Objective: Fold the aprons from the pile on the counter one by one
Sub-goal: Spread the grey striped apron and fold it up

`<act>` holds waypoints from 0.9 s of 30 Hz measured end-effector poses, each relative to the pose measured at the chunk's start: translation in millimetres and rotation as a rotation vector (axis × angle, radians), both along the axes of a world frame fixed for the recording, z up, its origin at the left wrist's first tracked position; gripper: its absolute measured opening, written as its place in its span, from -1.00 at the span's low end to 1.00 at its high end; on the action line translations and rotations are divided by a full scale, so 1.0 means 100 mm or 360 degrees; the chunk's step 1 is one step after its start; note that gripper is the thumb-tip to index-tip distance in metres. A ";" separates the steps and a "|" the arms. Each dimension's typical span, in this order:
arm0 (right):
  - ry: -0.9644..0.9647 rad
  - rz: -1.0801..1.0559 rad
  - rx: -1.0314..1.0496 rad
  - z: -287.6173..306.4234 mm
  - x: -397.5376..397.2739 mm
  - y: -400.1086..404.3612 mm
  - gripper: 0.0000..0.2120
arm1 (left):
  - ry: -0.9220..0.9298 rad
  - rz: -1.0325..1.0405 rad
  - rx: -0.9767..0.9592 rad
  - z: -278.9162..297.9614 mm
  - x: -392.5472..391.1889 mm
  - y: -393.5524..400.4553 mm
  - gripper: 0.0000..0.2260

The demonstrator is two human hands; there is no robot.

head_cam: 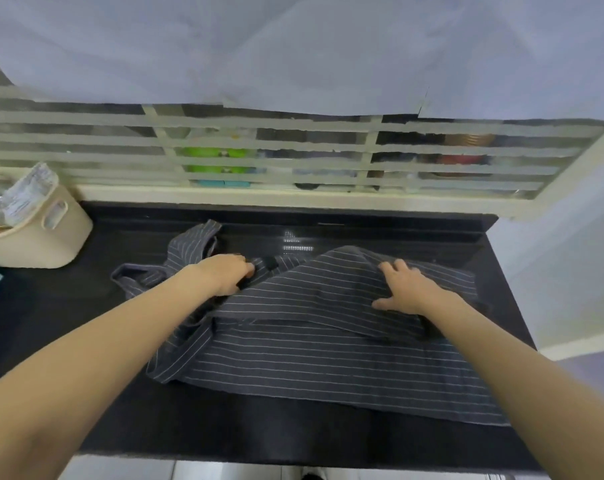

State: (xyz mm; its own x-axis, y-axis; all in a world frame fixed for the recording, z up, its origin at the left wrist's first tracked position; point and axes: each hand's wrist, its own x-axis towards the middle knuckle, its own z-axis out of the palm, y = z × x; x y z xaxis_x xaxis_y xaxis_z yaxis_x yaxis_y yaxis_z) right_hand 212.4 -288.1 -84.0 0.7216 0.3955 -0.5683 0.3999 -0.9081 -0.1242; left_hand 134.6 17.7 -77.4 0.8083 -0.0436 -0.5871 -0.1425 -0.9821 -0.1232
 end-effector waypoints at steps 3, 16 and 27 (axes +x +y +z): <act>0.0226 0.0035 -0.0322 -0.21 -0.09 -0.01 -0.20 | 0.0360 0.0034 0.0170 -0.13 -0.13 -0.07 -0.36; 0.0204 0.0467 -0.0614 -0.10 -0.02 0.40 -0.64 | 0.0531 -0.0106 0.0088 -0.24 -0.36 0.01 -0.70; 0.0047 0.0394 -0.0799 0.15 0.14 0.40 -0.50 | -0.0321 0.1640 -0.1254 0.32 -0.09 0.89 -0.89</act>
State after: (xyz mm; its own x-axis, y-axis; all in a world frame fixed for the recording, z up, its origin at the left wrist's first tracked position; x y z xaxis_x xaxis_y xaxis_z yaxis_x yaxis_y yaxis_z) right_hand 226.4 -248.6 -69.4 0.6225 0.2267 -0.7491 0.6114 -0.7384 0.2846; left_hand 125.9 106.5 -45.1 0.7467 0.3689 -0.5534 0.6646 -0.4464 0.5992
